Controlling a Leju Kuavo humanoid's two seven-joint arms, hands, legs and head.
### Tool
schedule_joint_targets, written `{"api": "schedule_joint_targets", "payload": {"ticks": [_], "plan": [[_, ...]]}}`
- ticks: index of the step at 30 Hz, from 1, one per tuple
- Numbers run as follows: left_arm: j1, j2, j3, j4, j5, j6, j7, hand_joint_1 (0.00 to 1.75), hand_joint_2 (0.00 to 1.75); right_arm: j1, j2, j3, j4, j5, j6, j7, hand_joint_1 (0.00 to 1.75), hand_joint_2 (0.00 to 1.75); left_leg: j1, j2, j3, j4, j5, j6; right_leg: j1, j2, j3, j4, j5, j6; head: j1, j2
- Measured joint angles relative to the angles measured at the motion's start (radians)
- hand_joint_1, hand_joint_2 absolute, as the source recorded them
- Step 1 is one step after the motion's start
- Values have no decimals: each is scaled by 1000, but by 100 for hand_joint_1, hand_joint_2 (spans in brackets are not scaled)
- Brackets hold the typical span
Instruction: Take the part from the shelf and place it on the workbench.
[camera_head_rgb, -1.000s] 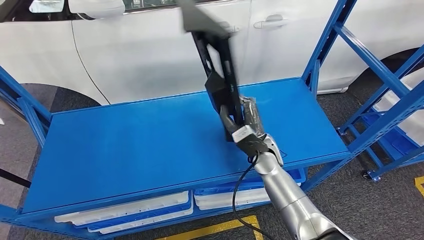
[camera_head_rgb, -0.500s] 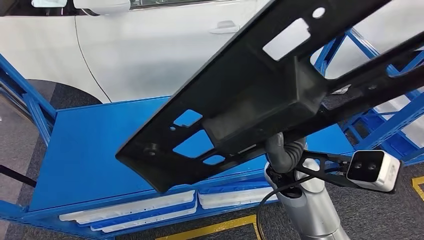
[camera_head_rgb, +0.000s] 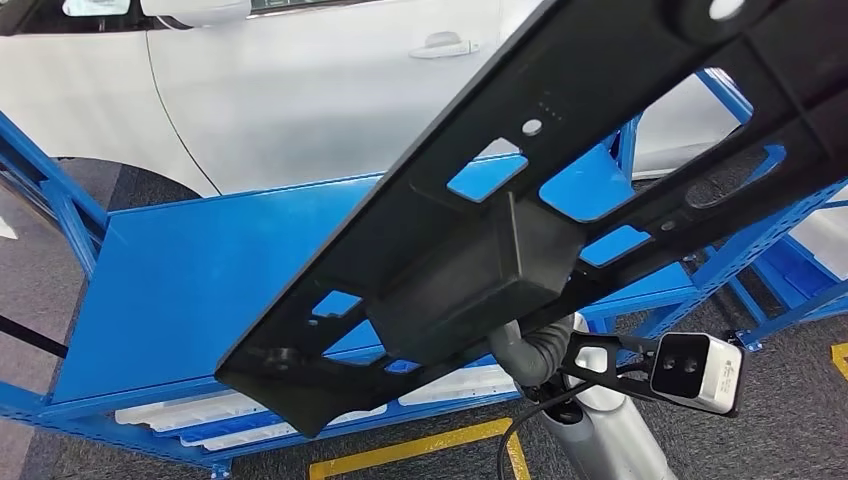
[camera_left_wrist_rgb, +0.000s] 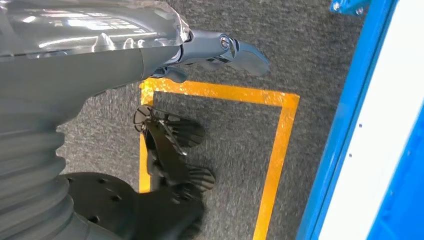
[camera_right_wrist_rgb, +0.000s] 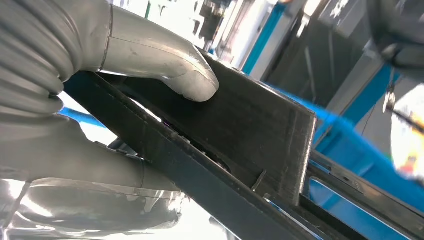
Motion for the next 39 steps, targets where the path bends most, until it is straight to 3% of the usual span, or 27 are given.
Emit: {"api": "schedule_joint_targets", "payload": {"ticks": [2, 6, 8, 10, 11, 12, 13, 14, 16, 18, 20, 22, 23, 25, 26, 27, 28, 29, 31, 33, 36, 37, 39], "plan": [[-1, 1, 3, 0, 0, 4, 3, 0, 175, 0, -1, 1, 0, -11, 17, -8, 175, 175, -4, -1, 54, -102, 28, 10, 2, 0, -7, 5, 8, 10, 0, 0], [-1, 3, 9, 0, 0, 6, 8, 0, 175, 0, -4, 2, 0, -30, 33, -3, 175, 175, -7, 1, 47, -119, 53, 32, 1, 3, -18, 7, 19, 34, 0, 0], [-3, 3, 10, 0, -1, 4, 11, 0, 175, 2, -6, 2, -2, -34, 36, 0, 175, 175, -2, 5, 32, -125, 73, 45, 0, 6, -41, 62, -40, 44, 0, 0], [-4, 3, 11, 0, -2, 2, 14, 0, 175, 11, -9, 2, -2, -35, 36, -3, 175, 175, -3, 8, 11, -123, 89, 52, -4, 6, -79, 190, -134, 53, 0, 0], [-4, 3, 12, 0, -2, 1, 15, 0, 175, 19, -10, 2, -2, -34, 37, -7, 175, 175, -3, 8, 0, -121, 96, 52, -5, 6, -92, 249, -163, 56, 0, 0], [-3, 3, 12, 0, -2, 1, 17, 0, 175, 26, -12, 2, -1, -32, 39, -14, 175, 175, -4, 9, -10, -119, 102, 51, -7, 6, -90, 280, -173, 58, 0, 0], [-3, 3, 13, 0, -2, 0, 18, 0, 175, 32, -13, 2, 1, -29, 41, -21, 175, 175, -4, 9, -20, -116, 107, 50, -8, 6, -69, 270, -163, 58, 0, 0], [-2, 2, 13, 0, -2, -1, 18, 0, 175, 37, -14, 2, 2, -25, 44, -29, 175, 175, -4, 8, -29, -113, 111, 48, -8, 6, -28, 220, -142, 57, 0, 0], [-2, -1, 14, 0, -2, -1, 19, 0, 175, 41, -15, 2, 4, -14, 50, -42, 175, 175, -5, 8, -42, -106, 117, 41, -5, 6, 68, 76, -110, 48, 0, 0], [-1, -4, 14, 0, -3, -1, 19, 0, 175, 44, -16, 2, 5, -4, 55, -51, 175, 175, -5, 8, -48, -106, 126, 31, 1, 6, 112, 1, -100, 36, 0, 0], [0, -5, 15, 0, -4, 0, 19, 0, 175, 48, -16, 2, 7, 2, 56, -55, 175, 175, -5, 7, -50, -110, 137, 18, 5, 6, 108, -6, -90, 25, 0, 0], [2, -6, 15, 0, -4, 1, 19, 0, 175, 49, -16, 2, 10, 3, 57, -55, 175, 175, -4, 5, -61, -95, 119, 7, 1, 1, 101, -17, -76, 10, 0, 0], [4, -6, 15, 0, -4, 2, 19, 0, 175, 49, -16, 2, 11, 3, 57, -55, 175, 175, -4, 4, -73, -63, 87, 3, -2, -2, 95, -22, -68, 2, 0, 0], [5, -7, 15, 0, -5, 2, 19, 0, 175, 50, -16, 2, 12, 2, 57, -55, 175, 175, -2, 4, -108, 53, -2, -3, -2, -4, 79, -23, -53, -6, 0, 0], [5, -7, 15, 0, -5, 2, 20, 0, 175, 50, -16, 2, 13, 2, 57, -54, 175, 175, -1, 4, -123, 115, -35, -5, -1, -5, 69, -22, -46, -7, 0, 0], [4, -8, 15, 0, -7, 3, 22, 0, 175, 50, -16, 2, 12, 1, 57, -50, 175, 175, -1, 4, -127, 154, -48, -7, 0, -5, 59, -20, -39, -7, 0, 0], [4, -8, 15, 0, -9, 4, 25, 0, 175, 50, -16, 2, 10, -1, 57, -45, 175, 175, -1, 4, -114, 161, -41, -7, 0, -6, 48, -17, -33, -6, 0, 0], [4, -8, 15, 0, -11, 6, 28, 0, 175, 49, -17, 2, 5, -5, 57, -38, 175, 175, -1, 4, -84, 130, -17, -7, 0, -6, 39, -14, -28, -5, 0, 0], [1, -7, 15, 0, -18, 8, 35, 0, 175, 43, -23, 0, -15, -16, 51, -32, 175, 175, -2, 4, 8, -2, 28, -1, 1, -5, 21, -4, -19, 2, 0, 0], [-1, -7, 15, 0, -23, 11, 39, 0, 175, 39, -38, -5, -40, -20, 42, -40, 175, 175, -6, 1, 69, -104, 35, 7, 3, -6, 10, 2, -8, 12, 0, 0], [1, -8, 14, 0, -29, 16, 43, 0, 175, 47, -56, -15, -70, 3, 48, -55, 175, 175, -7, 2, 64, -127, 45, 23, 3, -4, 1, 1, 9, 29, 0, 0], [1, -9, 14, 0, -31, 18, 43, 0, 175, 49, -58, -17, -76, 11, 53, -56, 175, 175, -5, 5, 56, -129, 53, 31, 3, -1, -7, 10, -5, 35, 0, 0], [0, -11, 13, 0, -33, 21, 44, 0, 175, 49, -59, -18, -83, 18, 56, -57, 175, 175, -1, 11, 37, -133, 74, 46, 0, 3, -35, 83, -80, 44, 0, 0]]}}
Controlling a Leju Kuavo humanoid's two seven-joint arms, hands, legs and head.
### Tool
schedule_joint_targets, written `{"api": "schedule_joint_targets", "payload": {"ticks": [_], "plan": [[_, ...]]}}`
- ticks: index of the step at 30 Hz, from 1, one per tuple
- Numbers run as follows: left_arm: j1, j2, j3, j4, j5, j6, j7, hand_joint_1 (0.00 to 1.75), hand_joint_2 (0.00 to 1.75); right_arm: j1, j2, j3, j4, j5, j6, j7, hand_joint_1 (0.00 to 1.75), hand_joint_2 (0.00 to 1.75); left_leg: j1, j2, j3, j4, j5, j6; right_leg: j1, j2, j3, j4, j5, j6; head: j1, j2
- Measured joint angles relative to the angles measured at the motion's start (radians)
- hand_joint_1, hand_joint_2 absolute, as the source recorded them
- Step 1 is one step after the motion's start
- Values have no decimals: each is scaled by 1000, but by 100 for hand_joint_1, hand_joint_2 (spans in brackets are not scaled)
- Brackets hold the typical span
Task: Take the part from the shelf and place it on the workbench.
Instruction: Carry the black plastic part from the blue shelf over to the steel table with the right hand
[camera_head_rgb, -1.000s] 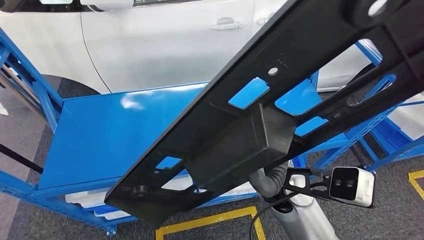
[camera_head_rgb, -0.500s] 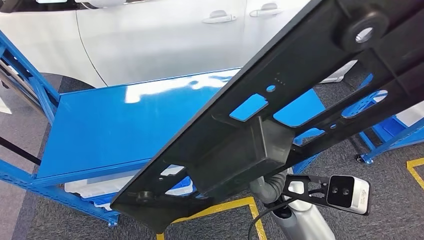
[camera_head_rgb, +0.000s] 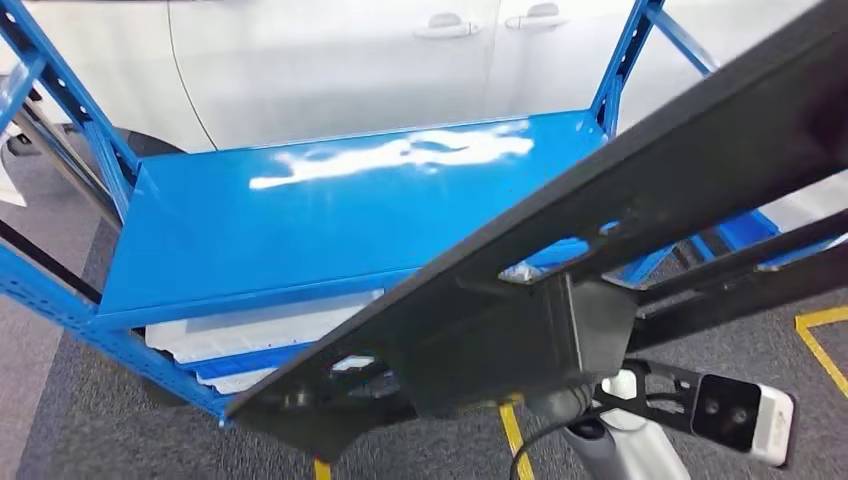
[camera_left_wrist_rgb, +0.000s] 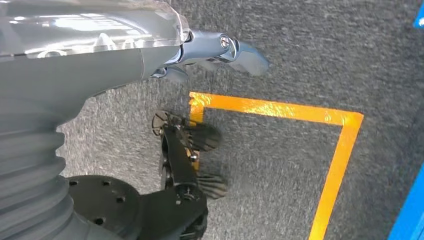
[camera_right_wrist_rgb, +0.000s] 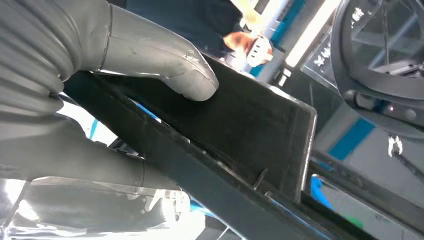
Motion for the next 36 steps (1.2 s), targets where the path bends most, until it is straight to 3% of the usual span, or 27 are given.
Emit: {"api": "schedule_joint_targets", "payload": {"ticks": [2, 3, 4, 5, 7, 9, 11, 13, 14, 17, 18, 19, 20, 21, 22, 24, 25, 26, 28, 29, 30, 32, 33, 34, 35, 36], "plan": [[-1, 0, 0, 0, 0, 3, 0, 0, 175, -1, -2, 0, -2, 0, -3, 0, 175, 175, -2, 2, -24, 1, 19, 6, -3, 0, -33, 131, -88, 7, 0, 0], [-1, 0, 0, 0, -1, 4, 0, 0, 175, -1, -3, 0, -2, 0, -3, 0, 175, 175, -2, 2, -37, 3, 29, 5, -4, 0, -40, 183, -105, 10, 0, 0], [-1, 0, 0, 0, -1, 4, 0, 0, 175, -1, -4, 0, -2, 0, -3, 0, 175, 175, -3, 3, -51, 5, 38, 4, -5, 0, -33, 206, -99, 11, 0, 0], [-1, 0, 0, 0, -1, 5, 0, 0, 175, -2, -5, 0, -2, 0, -3, 0, 175, 175, -2, 3, -64, 8, 46, 2, -7, 0, -8, 191, -75, 11, 0, 0], [-1, 0, 0, 0, -1, 5, 0, 0, 175, -4, -5, 0, -2, 0, -3, 0, 175, 175, -3, 2, -85, 16, 59, -3, -8, 0, 87, 70, -31, 6, 0, 0], [-1, -1, -1, 0, -1, 5, 0, 0, 175, -9, -5, 0, -3, 0, -3, 0, 175, 175, -4, 1, -99, 22, 72, -13, -4, 1, 169, -58, -33, -4, 0, 0], [-1, -2, -1, 0, -1, 5, 0, 0, 175, -13, -6, -1, -5, 0, -2, 0, 175, 175, -4, 1, -106, 19, 89, -26, 3, 1, 186, -102, -38, -16, 0, 0], [0, -2, -1, 0, 0, 5, 0, 0, 175, -15, -6, -1, -5, -5, -4, 0, 175, 175, -4, 0, -115, 21, 86, -37, -1, -3, 171, -107, -19, -32, 0, 0], [1, -2, -1, 0, 0, 6, 0, 0, 175, -17, -6, 0, -5, -11, -8, 0, 175, 175, -3, -1, -125, 41, 58, -41, -3, -5, 161, -110, -7, -41, 0, 0], [3, -1, 0, 0, 2, 8, 0, 0, 175, -28, -9, 11, -9, -42, -52, 2, 175, 175, 0, -2, -166, 202, -83, -51, -3, -8, 123, -110, 27, -54, 0, 0], [3, -1, 0, 0, 2, 8, 0, 0, 175, -30, -12, 19, -12, -52, -72, 4, 175, 175, 0, -2, -174, 259, -106, -53, -2, -9, 108, -108, 38, -54, 0, 0], [3, 0, 0, 0, 2, 8, -1, 0, 175, -32, -16, 28, -16, -60, -91, 5, 175, 175, 0, -1, -170, 295, -105, -54, -1, -9, 91, -106, 49, -54, 0, 0], [3, 0, 0, 0, 1, 8, -2, 0, 175, -32, -20, 36, -19, -65, -103, 6, 175, 175, 0, -1, -151, 298, -82, -54, 0, -9, 74, -103, 60, -53, 0, 0], [3, 1, 0, 0, 1, 8, -3, 0, 175, -32, -23, 43, -23, -66, -109, 6, 175, 175, 0, -2, -115, 268, -52, -53, 0, -9, 57, -99, 71, -50, 0, 0], [2, 1, 0, 0, 1, 8, -5, 0, 175, -31, -25, 48, -27, -66, -111, 5, 175, 175, 0, -2, -64, 205, -32, -49, 0, -8, 42, -94, 81, -48, 0, 0], [0, 1, 0, -1, -1, 8, -8, 0, 175, -27, -29, 53, -33, -62, -106, 2, 175, 175, -4, -3, 39, 59, -41, -40, 2, -9, 22, -87, 98, -39, 0, 0], [-1, 0, -1, -1, -2, 8, -9, 0, 175, -24, -30, 53, -34, -61, -97, 1, 175, 175, -7, -4, 67, 11, -55, -35, 2, -10, 19, -87, 107, -33, 0, 0], [-1, -1, -1, -1, -4, 9, -8, 0, 175, -23, -31, 50, -32, -63, -82, 0, 175, 175, -11, -4, 76, -12, -60, -31, 1, -11, 17, -90, 117, -27, 0, 0], [-3, -4, -1, -1, -8, 11, -3, 0, 175, -39, -39, 38, -11, -86, -48, 0, 175, 175, -9, -2, 60, -17, -43, -19, 0, -10, 10, -91, 123, -15, 0, 0], [-6, -5, -2, -1, -9, 12, 1, 0, 175, -56, -47, 29, 6, -107, -37, 0, 175, 175, -6, 1, 49, -18, -30, -12, -1, -8, 0, -77, 101, -10, 0, 0], [-9, -6, -2, -1, -9, 13, 3, 0, 175, -74, -57, 21, 24, -129, -31, 0, 175, 175, -4, 4, 37, -19, -16, -5, -3, -6, -13, -45, 60, -5, 0, 0], [-15, -6, -2, -1, -5, 15, 7, 0, 175, -102, -78, 11, 54, -166, -24, 0, 175, 175, -4, 6, 6, -18, 11, 3, -7, -5, -45, 76, -45, 3, 0, 0], [-16, -6, -2, -1, -3, 17, 8, 0, 175, -109, -85, 9, 67, -176, -22, 0, 175, 175, -4, 6, -11, -16, 24, 3, -8, -4, -55, 140, -75, 7, 0, 0], [-16, -6, -2, -1, 1, 19, 9, 0, 175, -114, -89, 9, 78, -181, -20, 1, 175, 175, -4, 6, -29, -14, 36, 2, -9, -4, -57, 189, -79, 9, 0, 0], [-16, -6, -1, -1, 4, 21, 11, 0, 175, -118, -91, 10, 87, -182, -22, 3, 175, 175, -4, 6, -48, -9, 47, 0, -10, -4, -44, 206, -58, 10, 0, 0], [-16, -7, -1, -1, 6, 23, 13, 0, 175, -122, -92, 12, 94, -181, -28, 6, 175, 175, -4, 6, -67, -3, 57, -3, -10, -4, -12, 187, -27, 10, 0, 0]]}}
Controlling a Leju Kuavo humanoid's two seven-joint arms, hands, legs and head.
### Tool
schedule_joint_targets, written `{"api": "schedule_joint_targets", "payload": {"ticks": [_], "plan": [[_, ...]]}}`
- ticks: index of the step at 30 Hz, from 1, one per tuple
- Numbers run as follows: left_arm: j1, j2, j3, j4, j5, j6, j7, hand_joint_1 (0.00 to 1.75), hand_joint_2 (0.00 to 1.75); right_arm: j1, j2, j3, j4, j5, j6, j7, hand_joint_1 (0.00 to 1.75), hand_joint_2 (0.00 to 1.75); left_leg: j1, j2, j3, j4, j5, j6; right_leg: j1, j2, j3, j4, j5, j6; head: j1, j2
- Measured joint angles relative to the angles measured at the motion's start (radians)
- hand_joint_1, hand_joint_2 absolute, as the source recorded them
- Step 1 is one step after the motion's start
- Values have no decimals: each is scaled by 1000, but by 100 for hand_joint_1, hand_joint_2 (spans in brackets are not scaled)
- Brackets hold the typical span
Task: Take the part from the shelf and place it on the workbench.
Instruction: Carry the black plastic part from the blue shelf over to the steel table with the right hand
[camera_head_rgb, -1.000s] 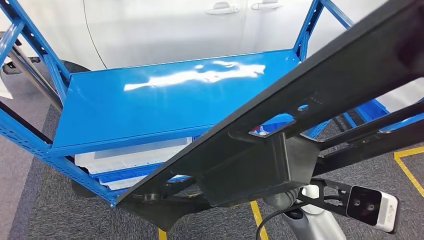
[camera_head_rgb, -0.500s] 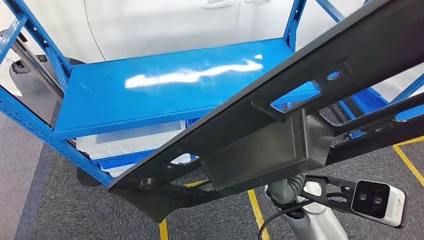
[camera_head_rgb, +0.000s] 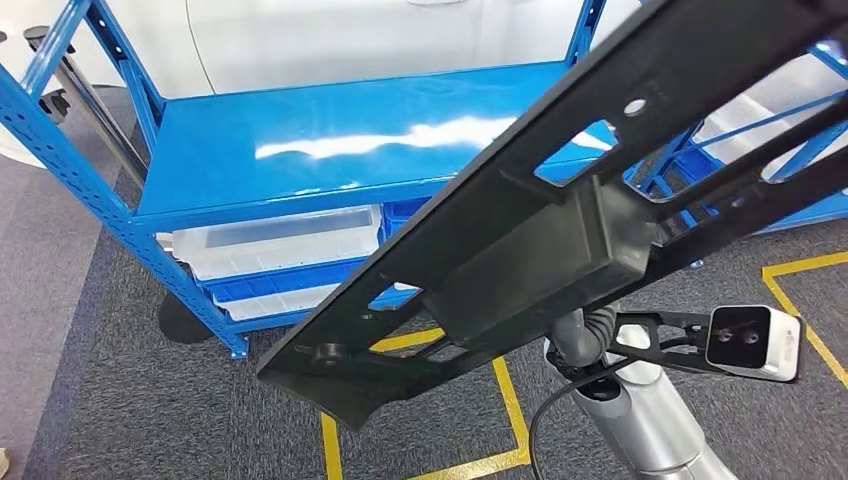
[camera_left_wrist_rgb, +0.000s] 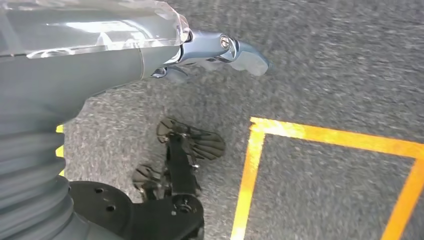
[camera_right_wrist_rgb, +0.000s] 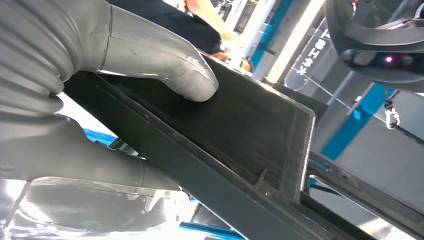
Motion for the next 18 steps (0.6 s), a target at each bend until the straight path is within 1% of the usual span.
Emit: {"api": "schedule_joint_targets", "payload": {"ticks": [1, 2, 3, 4, 5, 6, 7, 8, 9, 10, 11, 12, 13, 14, 15, 16, 17, 18], "plan": [[0, 0, 0, 0, 2, 1, 1, 0, 175, -3, 0, 2, 4, 2, -8, 3, 175, 175, 0, 0, -17, 7, 9, -3, -1, 0, 48, -51, 23, -2, 0, 0], [0, -1, 1, 0, 4, 0, 2, 0, 175, -5, 1, 5, 7, 7, -16, 6, 175, 175, -1, -1, -31, 14, 16, -7, 1, 0, 105, -124, 24, -5, 0, 0], [1, -1, 1, 0, 4, -1, 3, 0, 175, -4, 2, 7, 7, 13, -24, 8, 175, 175, -2, -2, -41, 19, 23, -11, 3, 1, 156, -196, 9, -11, 0, 0], [2, -1, 1, 0, 3, -3, 3, 0, 175, 1, 3, 9, 7, 24, -28, 8, 175, 175, -3, -3, -47, 22, 31, -17, 5, 2, 189, -249, -8, -17, 0, 0], [4, -2, 1, 0, 2, -5, 2, 0, 175, 10, 5, 10, 6, 38, -29, 6, 175, 175, -4, -4, -50, 21, 39, -23, 9, 2, 205, -280, -21, -25, 0, 0], [7, -2, 1, 0, 1, -7, 0, 0, 175, 24, 8, 10, 6, 55, -27, 2, 175, 175, -4, -4, -52, 18, 49, -29, 10, 1, 204, -289, -19, -34, 0, 0], [11, -2, 1, 0, 0, -10, -2, 0, 175, 40, 13, 11, 5, 74, -25, -1, 175, 175, -2, -6, -55, 19, 49, -35, 9, -1, 197, -290, -9, -43, 0, 0], [15, -2, 1, 0, -2, -13, -6, 0, 175, 56, 19, 11, 4, 92, -20, -3, 175, 175, -1, -7, -62, 31, 31, -40, 8, -2, 188, -292, 1, -52, 0, 0], [19, -2, 1, 0, -3, -16, -11, 0, 175, 71, 28, 10, 2, 109, -14, -5, 175, 175, 1, -8, -74, 61, -5, -44, 7, -4, 178, -294, 13, -61, 0, 0], [21, -3, 1, 0, -4, -18, -16, 0, 175, 84, 37, 9, 1, 123, -6, -6, 175, 175, 3, -9, -89, 112, -57, -47, 7, -5, 166, -294, 25, -67, 0, 0], [23, -4, 1, 0, -5, -20, -22, 0, 175, 96, 45, 8, 1, 133, 2, -6, 175, 175, 3, -9, -104, 174, -110, -49, 9, -5, 152, -293, 36, -71, 0, 0], [23, -4, 1, 0, -6, -22, -26, 0, 175, 105, 52, 6, 0, 141, 7, -6, 175, 175, 4, -9, -115, 238, -146, -52, 11, -5, 137, -292, 47, -73, 0, 0], [24, -4, 1, 0, -6, -23, -31, 0, 175, 113, 58, 4, 1, 146, 11, -6, 175, 175, 4, -8, -117, 287, -160, -53, 12, -6, 122, -290, 58, -73, 0, 0], [24, -4, 1, 0, -6, -24, -34, 0, 175, 118, 64, 1, 1, 148, 12, -6, 175, 175, 4, -8, -106, 307, -150, -53, 14, -6, 106, -287, 68, -72, 0, 0], [24, -4, 1, 0, -6, -25, -36, 0, 175, 122, 68, -2, 1, 150, 12, -5, 175, 175, 4, -8, -82, 297, -125, -52, 14, -6, 90, -283, 77, -71, 0, 0], [24, -4, 1, 0, -6, -26, -37, 0, 175, 124, 71, -5, 1, 150, 12, -5, 175, 175, 4, -9, -39, 249, -97, -48, 15, -6, 75, -279, 87, -70, 0, 0], [23, -4, 1, 0, -7, -27, -37, 0, 175, 125, 74, -7, 1, 151, 12, -5, 175, 175, 3, -9, 14, 177, -87, -43, 15, -5, 61, -274, 96, -67, 0, 0], [22, -4, 1, 0, -7, -27, -37, 0, 175, 125, 77, -9, 1, 151, 12, -5, 175, 175, 1, -9, 65, 101, -89, -38, 16, -5, 50, -270, 104, -63, 0, 0]]}}
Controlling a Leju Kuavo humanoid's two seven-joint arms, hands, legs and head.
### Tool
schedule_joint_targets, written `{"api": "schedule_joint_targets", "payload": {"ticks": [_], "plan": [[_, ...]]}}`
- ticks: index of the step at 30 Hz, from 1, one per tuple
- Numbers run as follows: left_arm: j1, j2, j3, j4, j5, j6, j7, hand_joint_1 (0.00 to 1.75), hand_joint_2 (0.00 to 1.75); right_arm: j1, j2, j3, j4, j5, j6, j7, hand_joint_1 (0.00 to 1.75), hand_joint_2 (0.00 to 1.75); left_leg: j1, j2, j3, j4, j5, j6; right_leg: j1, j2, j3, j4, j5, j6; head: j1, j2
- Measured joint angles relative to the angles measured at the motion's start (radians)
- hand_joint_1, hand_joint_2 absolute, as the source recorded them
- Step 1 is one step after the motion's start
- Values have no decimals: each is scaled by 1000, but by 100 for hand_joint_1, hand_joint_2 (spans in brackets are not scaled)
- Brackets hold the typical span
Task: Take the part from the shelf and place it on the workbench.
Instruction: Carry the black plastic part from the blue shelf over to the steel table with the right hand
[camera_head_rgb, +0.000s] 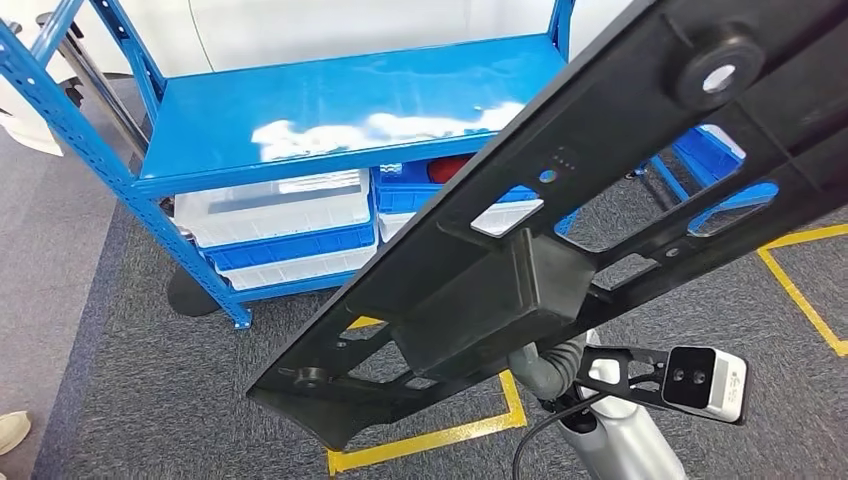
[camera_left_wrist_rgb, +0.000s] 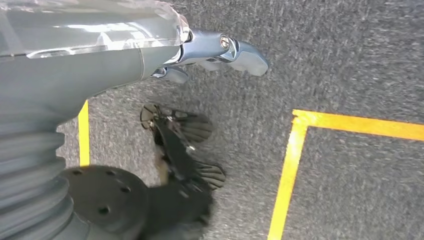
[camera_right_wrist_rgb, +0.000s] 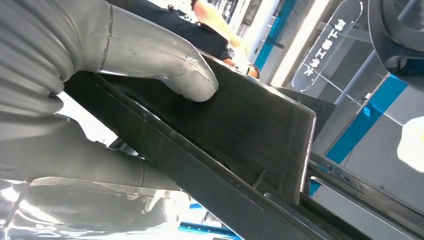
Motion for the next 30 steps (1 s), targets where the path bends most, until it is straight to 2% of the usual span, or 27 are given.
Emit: {"api": "schedule_joint_targets", "payload": {"ticks": [1, 2, 3, 8, 11, 13, 14, 15, 16, 17, 19, 20, 21, 23, 24, 25, 26, 28, 29, 30], "plan": [[-1, 0, 0, 0, 0, 0, 0, 0, 175, 0, 2, -1, 0, 1, 0, 0, 175, 175, -3, 0, 37, -60, -7, 4, 0, 0, -6, 1, 9, 5, 0, 0], [-1, 0, 0, 0, 0, 0, -1, 0, 175, 1, 3, -2, 0, 2, 0, 0, 175, 175, -5, -1, 55, -93, -19, 7, 0, -1, -8, 1, 16, 10, 0, 0], [-1, 0, 0, 0, -1, 0, -1, 0, 175, 1, 4, -2, 0, 2, 1, 1, 175, 175, -8, -1, 60, -104, -18, 8, 0, -1, -8, 0, 20, 14, 0, 0], [0, 0, 0, 0, -1, 0, -2, 0, 175, 1, 4, -3, 0, 3, 1, 1, 175, 175, -9, -1, 58, -104, -15, 10, -2, -2, -7, -2, 25, 18, 0, 0], [1, -1, 0, 0, -1, -1, -2, 0, 175, 3, 6, -5, 0, 4, 2, 0, 175, 175, -7, 0, 46, -109, 4, 21, -3, 0, -14, -6, 36, 30, 0, 0], [0, -2, 0, 0, 0, 0, 0, 0, 175, 7, 7, -11, 0, 5, 2, 1, 175, 175, -2, 5, -1, -113, 48, 33, -7, 4, -58, 146, -65, 46, 0, 0], [0, -3, 0, 0, 0, 1, 1, 0, 175, 9, 7, -14, 0, 6, 2, 1, 175, 175, -1, 7, -28, -113, 69, 36, -12, 5, -73, 225, -106, 52, 0, 0], [0, -3, 0, 0, 0, 2, 4, 0, 175, 11, 7, -17, 1, 9, 2, 2, 175, 175, -1, 7, -56, -111, 88, 36, -14, 6, -75, 288, -131, 56, 0, 0], [0, -3, 0, 0, 0, 4, 6, 0, 175, 12, 7, -18, 3, 11, 1, 2, 175, 175, -1, 7, -69, -109, 97, 34, -15, 6, -43, 261, -101, 56, 0, 0], [0, -4, 0, 0, 0, 6, 9, 0, 175, 13, 7, -20, 4, 13, 0, 2, 175, 175, -1, 7, -80, -105, 105, 31, -15, 6, 7, 201, -81, 53, 0, 0], [0, -6, 0, 0, -1, 10, 14, 0, 175, 11, 7, -24, 5, 15, -3, 1, 175, 175, -3, 6, -95, -98, 116, 23, -11, 5, 112, 57, -93, 42, 0, 0], [0, -7, 0, 0, -2, 12, 16, 0, 175, 10, 7, -27, 7, 14, -4, 1, 175, 175, -4, 6, -97, -95, 121, 17, -8, 5, 144, 8, -109, 35, 0, 0], [1, -7, 0, 0, -2, 13, 18, 0, 175, 10, 6, -31, 8, 14, -5, 0, 175, 175, -5, 6, -98, -94, 126, 11, -5, 5, 157, -16, -120, 29, 0, 0], [1, -7, 0, 0, -4, 14, 21, 0, 175, 9, 6, -38, 13, 18, -6, 0, 175, 175, -3, 6, -99, -93, 133, -2, -5, 5, 154, -27, -113, 13, 0, 0], [2, -7, 0, 0, -6, 14, 21, 0, 175, 9, 6, -41, 15, 22, -6, 0, 175, 175, -1, 6, -105, -82, 122, -8, -7, 3, 150, -28, -106, 4, 0, 0], [2, -7, 0, 0, -7, 14, 22, 0, 175, 9, 6, -45, 16, 28, -4, 0, 175, 175, 1, 5, -119, -52, 95, -13, -8, 2, 144, -31, -97, -3, 0, 0], [3, -7, 0, 0, -9, 14, 22, 0, 175, 10, 6, -48, 18, 35, -3, 0, 175, 175, 3, 4, -140, 0, 55, -18, -9, 1, 136, -32, -89, -9, 0, 0], [3, -7, 0, 0, -10, 14, 22, 0, 175, 10, 6, -52, 22, 47, -5, 0, 175, 175, 3, 4, -189, 138, -26, -25, -6, 5, 117, -30, -76, -11, 0, 0], [3, -7, 0, 0, -11, 14, 22, 0, 175, 10, 6, -54, 25, 56, -11, 0, 175, 175, 4, 4, -202, 186, -44, -26, -5, 8, 108, -27, -71, -11, 0, 0], [3, -7, 0, 0, -11, 14, 22, 0, 175, 10, 6, -55, 27, 64, -19, 0, 175, 175, 3, 4, -195, 198, -42, -26, -4, 14, 101, -25, -67, -9, 0, 0]]}}
